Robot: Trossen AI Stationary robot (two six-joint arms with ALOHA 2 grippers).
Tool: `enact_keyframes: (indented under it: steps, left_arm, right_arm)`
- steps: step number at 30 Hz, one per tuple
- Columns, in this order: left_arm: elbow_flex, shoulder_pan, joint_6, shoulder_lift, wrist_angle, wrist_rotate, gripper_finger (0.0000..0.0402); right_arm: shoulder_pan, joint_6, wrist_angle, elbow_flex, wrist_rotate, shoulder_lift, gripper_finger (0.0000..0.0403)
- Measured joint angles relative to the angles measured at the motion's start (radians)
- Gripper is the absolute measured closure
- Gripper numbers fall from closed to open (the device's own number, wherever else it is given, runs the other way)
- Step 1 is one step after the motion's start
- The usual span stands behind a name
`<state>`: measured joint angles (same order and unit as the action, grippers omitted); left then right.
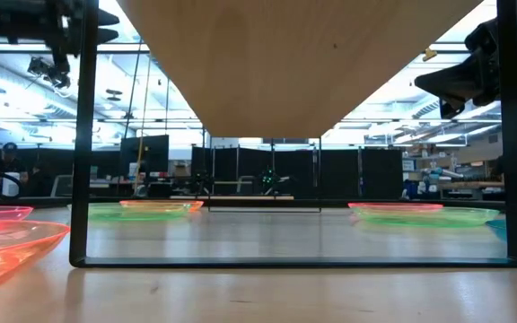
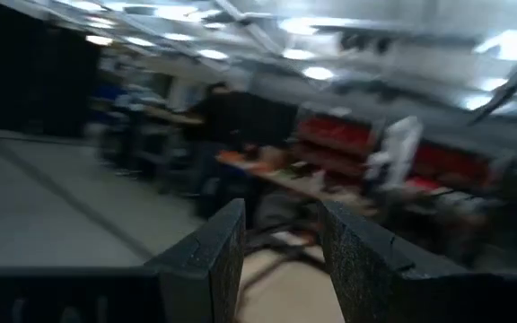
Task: Place and stack plates onto a shelf
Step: Put the top orange plate on the shelf
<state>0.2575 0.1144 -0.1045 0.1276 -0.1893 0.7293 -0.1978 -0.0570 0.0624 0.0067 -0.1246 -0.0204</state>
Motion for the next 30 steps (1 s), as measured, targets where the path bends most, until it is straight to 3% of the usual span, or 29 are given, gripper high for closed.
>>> enact_keyframes:
  steps: [6, 15, 20, 30]
  left_arm:
    - [0.294, -0.009, -0.022, 0.173, 0.369, 0.11, 0.0256]
    - [0.763, -0.203, -0.068, 0.458, 0.857, 0.093, 0.0261]
    - [0.889, -0.386, -0.065, 0.607, 0.94, -0.105, 0.0261]
    - [0.903, -0.864, 0.013, 0.961, 0.999, -0.59, 0.0261]
  right_arm:
    - [0.0, 0.0, 0.029, 0.0, 0.0, 0.0, 0.0389]
    - [0.0, 0.0, 0.038, 0.0, 0.0, 0.0, 0.0389]
    - [0.0, 0.0, 0.042, 0.0, 0.0, 0.0, 0.0389]
    - [0.0, 0.0, 0.042, 0.0, 0.0, 0.0, 0.0389]
